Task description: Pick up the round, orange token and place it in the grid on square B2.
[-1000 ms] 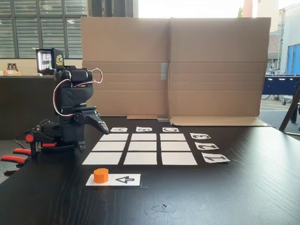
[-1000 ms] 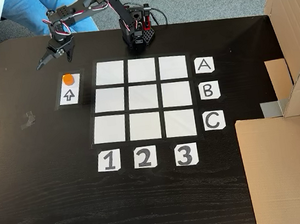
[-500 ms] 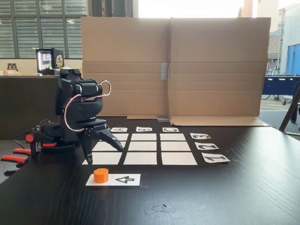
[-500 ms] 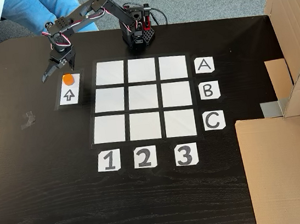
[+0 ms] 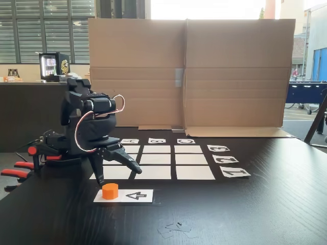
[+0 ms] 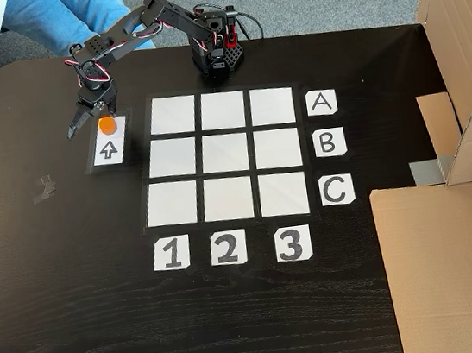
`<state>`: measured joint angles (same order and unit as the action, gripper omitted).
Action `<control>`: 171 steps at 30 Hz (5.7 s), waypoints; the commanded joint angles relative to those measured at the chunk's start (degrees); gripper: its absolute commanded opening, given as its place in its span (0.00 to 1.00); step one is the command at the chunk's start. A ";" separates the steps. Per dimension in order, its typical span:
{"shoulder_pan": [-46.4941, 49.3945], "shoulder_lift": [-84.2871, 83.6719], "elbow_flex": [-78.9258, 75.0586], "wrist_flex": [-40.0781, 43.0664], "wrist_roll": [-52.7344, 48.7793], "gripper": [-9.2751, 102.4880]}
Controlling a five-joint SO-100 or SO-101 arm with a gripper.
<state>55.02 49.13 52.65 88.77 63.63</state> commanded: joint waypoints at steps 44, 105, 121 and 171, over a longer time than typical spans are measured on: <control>-15.91 39.99 11.07 -0.62 -1.14 0.08; -58.10 29.27 44.74 -19.78 31.64 0.16; -55.02 50.80 63.54 -27.77 29.00 0.72; 38.14 141.68 122.17 -47.64 13.45 0.07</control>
<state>93.08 190.63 174.90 41.92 76.82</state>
